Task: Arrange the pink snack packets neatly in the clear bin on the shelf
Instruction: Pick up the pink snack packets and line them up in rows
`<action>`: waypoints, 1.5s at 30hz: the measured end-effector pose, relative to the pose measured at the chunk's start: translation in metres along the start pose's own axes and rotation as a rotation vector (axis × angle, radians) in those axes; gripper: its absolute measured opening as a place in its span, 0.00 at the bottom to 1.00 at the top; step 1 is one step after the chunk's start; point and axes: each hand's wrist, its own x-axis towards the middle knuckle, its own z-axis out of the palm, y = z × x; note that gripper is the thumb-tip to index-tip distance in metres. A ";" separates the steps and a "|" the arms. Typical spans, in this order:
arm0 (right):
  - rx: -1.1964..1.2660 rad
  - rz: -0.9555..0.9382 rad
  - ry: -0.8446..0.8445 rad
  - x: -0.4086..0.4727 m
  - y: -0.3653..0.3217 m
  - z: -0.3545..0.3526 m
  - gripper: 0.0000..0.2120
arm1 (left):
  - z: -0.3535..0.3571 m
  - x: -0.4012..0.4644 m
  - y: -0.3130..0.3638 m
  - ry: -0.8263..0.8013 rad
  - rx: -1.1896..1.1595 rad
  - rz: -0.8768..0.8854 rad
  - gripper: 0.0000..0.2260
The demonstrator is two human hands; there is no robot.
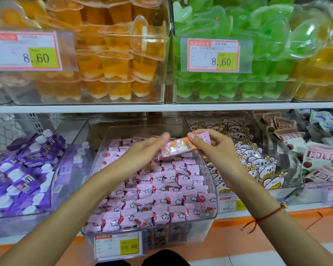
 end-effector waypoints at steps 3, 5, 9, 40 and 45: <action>0.005 -0.017 0.008 0.003 0.000 0.004 0.10 | 0.000 0.001 -0.001 0.044 -0.042 0.170 0.14; -0.026 -0.025 0.032 0.003 0.001 0.005 0.13 | 0.002 0.003 -0.003 0.140 -0.141 0.231 0.12; -0.477 -0.116 0.150 -0.002 0.019 -0.010 0.21 | 0.004 0.017 -0.013 0.475 -0.224 0.187 0.08; -0.490 -0.081 0.017 -0.016 0.054 -0.023 0.09 | 0.031 0.092 -0.031 -0.159 0.927 0.392 0.18; -0.441 -0.068 0.015 -0.016 0.055 -0.022 0.09 | 0.040 0.076 -0.037 0.021 0.876 0.370 0.24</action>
